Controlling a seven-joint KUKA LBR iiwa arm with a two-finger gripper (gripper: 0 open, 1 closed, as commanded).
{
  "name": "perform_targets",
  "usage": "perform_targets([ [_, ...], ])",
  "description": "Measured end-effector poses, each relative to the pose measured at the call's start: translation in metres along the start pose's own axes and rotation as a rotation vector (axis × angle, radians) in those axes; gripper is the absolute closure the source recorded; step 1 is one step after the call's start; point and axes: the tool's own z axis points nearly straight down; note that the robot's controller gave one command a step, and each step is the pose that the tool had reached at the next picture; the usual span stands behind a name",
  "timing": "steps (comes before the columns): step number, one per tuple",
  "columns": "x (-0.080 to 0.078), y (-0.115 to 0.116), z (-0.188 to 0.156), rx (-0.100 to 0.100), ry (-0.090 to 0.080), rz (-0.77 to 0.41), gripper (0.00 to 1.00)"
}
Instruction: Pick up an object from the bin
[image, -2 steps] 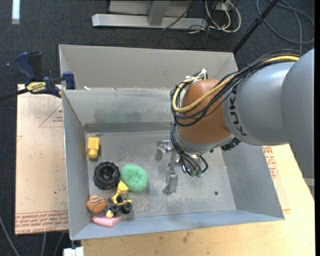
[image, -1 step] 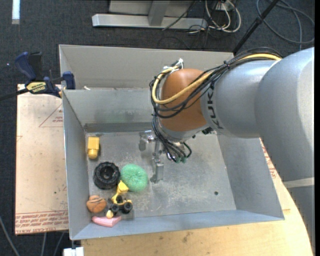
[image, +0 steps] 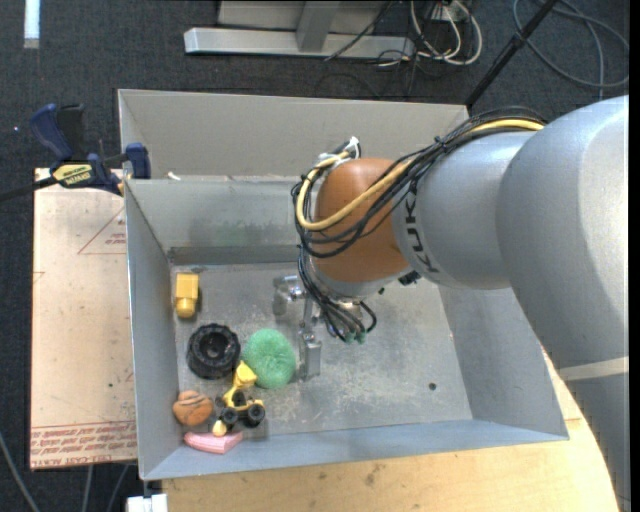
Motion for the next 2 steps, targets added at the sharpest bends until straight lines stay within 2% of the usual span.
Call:
perform_targets([
  [1,0.0114,0.0442,0.0178,-0.001,0.005,-0.203,1.0],
  [2,0.0114,0.044,0.0178,-0.001,0.006,-0.202,1.0],
])
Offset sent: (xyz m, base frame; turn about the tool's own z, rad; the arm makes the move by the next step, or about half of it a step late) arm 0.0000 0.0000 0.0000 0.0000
